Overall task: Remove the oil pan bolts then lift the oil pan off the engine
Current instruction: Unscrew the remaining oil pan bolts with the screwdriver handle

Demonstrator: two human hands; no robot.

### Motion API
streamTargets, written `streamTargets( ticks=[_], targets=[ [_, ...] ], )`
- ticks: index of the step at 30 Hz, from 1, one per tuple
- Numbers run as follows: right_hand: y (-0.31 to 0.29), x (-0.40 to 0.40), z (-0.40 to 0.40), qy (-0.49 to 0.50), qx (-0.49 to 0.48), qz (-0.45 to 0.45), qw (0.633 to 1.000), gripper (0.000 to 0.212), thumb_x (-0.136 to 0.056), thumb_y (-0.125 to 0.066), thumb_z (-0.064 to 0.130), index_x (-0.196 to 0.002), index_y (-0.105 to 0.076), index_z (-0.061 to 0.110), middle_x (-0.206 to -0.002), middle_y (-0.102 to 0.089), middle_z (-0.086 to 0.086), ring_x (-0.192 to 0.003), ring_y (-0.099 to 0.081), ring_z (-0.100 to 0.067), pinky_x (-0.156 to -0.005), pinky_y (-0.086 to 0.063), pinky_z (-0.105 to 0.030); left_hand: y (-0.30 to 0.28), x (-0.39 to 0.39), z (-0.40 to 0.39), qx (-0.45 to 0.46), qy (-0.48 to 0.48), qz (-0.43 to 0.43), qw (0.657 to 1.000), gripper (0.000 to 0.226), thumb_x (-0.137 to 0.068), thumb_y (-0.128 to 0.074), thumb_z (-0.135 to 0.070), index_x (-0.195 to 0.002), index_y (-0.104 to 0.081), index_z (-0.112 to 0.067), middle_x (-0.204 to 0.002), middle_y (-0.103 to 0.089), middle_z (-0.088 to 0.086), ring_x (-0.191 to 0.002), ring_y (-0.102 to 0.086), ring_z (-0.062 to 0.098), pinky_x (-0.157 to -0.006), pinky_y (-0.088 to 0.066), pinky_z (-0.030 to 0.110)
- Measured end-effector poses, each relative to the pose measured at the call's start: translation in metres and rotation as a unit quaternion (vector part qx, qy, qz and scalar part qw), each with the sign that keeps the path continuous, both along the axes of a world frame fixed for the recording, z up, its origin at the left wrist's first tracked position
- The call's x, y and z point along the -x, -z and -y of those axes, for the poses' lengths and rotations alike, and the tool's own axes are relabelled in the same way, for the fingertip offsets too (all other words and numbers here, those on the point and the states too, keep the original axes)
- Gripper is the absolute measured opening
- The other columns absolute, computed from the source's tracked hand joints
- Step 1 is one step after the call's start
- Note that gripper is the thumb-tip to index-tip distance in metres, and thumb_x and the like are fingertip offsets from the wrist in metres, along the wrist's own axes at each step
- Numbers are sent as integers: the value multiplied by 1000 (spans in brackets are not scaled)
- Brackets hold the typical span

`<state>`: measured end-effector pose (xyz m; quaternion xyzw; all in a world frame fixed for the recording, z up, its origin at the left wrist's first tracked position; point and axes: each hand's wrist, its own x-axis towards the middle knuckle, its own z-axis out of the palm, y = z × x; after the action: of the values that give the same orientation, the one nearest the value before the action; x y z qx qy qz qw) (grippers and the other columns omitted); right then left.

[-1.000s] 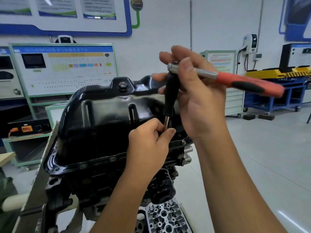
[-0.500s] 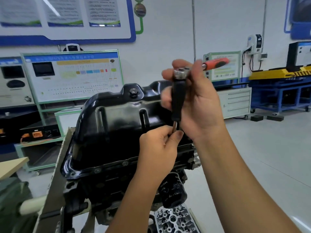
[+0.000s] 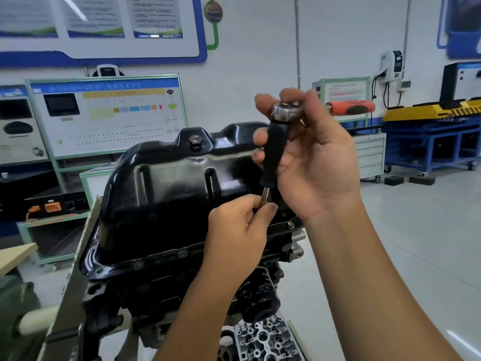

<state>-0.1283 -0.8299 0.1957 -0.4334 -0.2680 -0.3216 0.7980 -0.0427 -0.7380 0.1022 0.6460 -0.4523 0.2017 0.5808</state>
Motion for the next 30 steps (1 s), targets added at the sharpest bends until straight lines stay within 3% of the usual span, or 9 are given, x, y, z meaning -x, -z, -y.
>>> streamTargets(
  ticks=[3,6,7,10,13,17,21,24,30],
  targets=[
    [-2,2,-2,168,89,78,979,14,-104,-55,15,-101,-68,14,-111,-76,-15,-83,-72,-24,-73,-57,-33,-1,-2,-4,-6,1,8,1000,28,-95,-64,-29,-72,-65,-13,-53,-43,8,-50,-33,20,-46,-34,37],
    [-1,0,-3,445,224,162,852,15,-96,-66,1,-104,-74,11,-111,-75,-10,-104,-72,-18,-93,-55,-30,-2,-1,-4,13,-37,4,999,16,-94,-73,-20,-78,-74,-17,-46,-38,-5,-46,-30,6,-46,-29,22],
    [0,-3,-3,454,206,161,852,15,-96,-66,1,-105,-74,10,-108,-76,-7,-101,-73,-19,-92,-56,-31,-2,1,-3,16,-45,4,999,14,-93,-75,-18,-79,-75,-18,-45,-39,-6,-45,-31,6,-46,-29,20],
    [-7,0,-10,178,12,80,981,11,-101,-59,10,-108,-68,12,-105,-77,-8,-87,-72,-25,-80,-59,-34,-3,3,-2,18,-48,15,999,19,-92,-76,-19,-73,-72,-21,-42,-34,-9,-41,-29,7,-44,-27,17],
    [-10,7,-1,-47,-45,21,998,24,-95,-54,30,-111,-60,13,-105,-76,-11,-81,-70,-24,-73,-56,-33,-5,5,-3,14,-37,10,999,23,-90,-78,-21,-70,-68,-27,-41,-30,-13,-41,-27,7,-43,-27,23],
    [-8,8,2,66,25,48,996,13,-105,-53,21,-103,-62,12,-107,-75,-17,-83,-72,-27,-75,-60,-38,-5,6,-2,18,-46,-6,999,23,-89,-79,-22,-69,-68,-22,-42,-30,-12,-42,-27,7,-43,-29,29],
    [-3,-5,-9,440,181,111,873,8,-97,-68,12,-100,-70,19,-91,-75,5,-82,-76,-15,-77,-62,-35,-6,5,1,24,-61,-25,998,26,-87,-82,-20,-66,-67,-23,-41,-32,-12,-40,-29,8,-44,-25,11],
    [-6,-7,-20,172,21,56,983,6,-103,-59,18,-108,-62,17,-101,-77,-13,-80,-73,-24,-72,-59,-39,-5,4,2,28,-59,-21,998,34,-86,-82,-18,-62,-60,-25,-42,-31,-12,-41,-28,8,-45,-27,12],
    [-9,5,-4,-22,-17,7,1000,28,-110,-35,38,-109,-54,18,-86,-74,-7,-65,-62,-18,-57,-44,-29,-7,5,-7,-8,20,4,1000,20,-95,-72,-12,-77,-73,-22,-46,-30,-14,-44,-26,5,-46,-26,18]
  ],
)
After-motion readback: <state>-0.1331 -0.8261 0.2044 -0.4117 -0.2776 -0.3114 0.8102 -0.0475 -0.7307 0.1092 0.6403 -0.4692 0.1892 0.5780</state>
